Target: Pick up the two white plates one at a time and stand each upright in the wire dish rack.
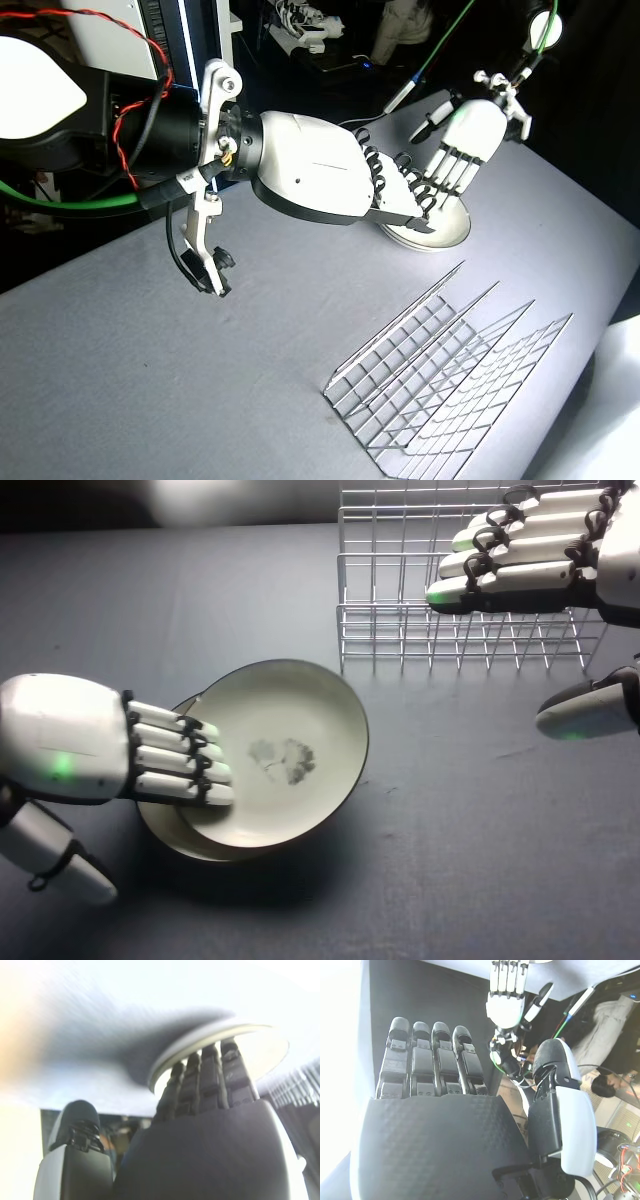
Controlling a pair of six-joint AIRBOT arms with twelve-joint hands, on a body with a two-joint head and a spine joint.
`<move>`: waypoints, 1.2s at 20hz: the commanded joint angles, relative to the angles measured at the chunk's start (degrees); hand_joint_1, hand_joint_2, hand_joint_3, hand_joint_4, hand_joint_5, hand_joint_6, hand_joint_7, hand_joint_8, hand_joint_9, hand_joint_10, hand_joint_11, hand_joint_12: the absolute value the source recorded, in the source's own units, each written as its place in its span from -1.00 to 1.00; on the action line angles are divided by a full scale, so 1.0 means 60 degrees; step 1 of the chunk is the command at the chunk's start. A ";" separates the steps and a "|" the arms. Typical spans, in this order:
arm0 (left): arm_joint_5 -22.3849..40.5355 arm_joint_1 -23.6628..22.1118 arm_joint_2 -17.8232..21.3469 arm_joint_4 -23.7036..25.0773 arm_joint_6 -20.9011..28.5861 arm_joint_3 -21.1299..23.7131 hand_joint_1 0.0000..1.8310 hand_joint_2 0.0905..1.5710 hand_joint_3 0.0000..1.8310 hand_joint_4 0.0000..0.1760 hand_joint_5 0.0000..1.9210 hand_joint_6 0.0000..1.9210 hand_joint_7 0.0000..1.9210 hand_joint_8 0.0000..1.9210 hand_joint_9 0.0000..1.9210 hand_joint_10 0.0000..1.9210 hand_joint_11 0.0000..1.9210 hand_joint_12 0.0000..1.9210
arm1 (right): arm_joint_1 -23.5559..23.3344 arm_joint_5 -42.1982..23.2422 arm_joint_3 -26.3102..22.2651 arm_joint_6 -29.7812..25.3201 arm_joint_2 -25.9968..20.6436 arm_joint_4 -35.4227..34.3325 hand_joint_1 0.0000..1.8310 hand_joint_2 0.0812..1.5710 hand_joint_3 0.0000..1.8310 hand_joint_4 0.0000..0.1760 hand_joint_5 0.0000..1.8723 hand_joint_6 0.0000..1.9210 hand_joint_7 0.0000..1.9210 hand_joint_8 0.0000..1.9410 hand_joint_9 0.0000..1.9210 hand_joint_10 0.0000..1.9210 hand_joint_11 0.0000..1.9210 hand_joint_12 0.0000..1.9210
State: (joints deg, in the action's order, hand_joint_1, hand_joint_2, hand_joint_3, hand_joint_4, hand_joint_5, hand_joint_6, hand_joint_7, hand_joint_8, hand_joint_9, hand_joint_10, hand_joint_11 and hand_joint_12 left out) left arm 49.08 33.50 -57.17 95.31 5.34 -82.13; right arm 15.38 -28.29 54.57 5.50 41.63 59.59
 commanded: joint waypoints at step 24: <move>-0.0296 -0.0367 -0.0491 -0.0143 -0.0006 0.0602 -1.00 0.48 -0.99 -1.00 -0.99 -1.00 -1.00 -1.00 -1.00 -1.00 -1.00 -1.00 | 0.0509 -0.1042 0.1262 0.0152 0.2268 0.1838 0.48 0.30 -0.99 -1.00 -0.70 -0.99 -0.78 -1.00 -0.79 -0.99 -1.00 -0.12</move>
State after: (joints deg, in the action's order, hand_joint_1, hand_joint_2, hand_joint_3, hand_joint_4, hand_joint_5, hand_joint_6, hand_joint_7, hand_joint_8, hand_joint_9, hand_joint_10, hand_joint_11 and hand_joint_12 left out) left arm 45.80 31.00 -59.48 94.98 5.45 -78.56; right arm 18.90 -32.05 62.19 6.20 55.77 73.19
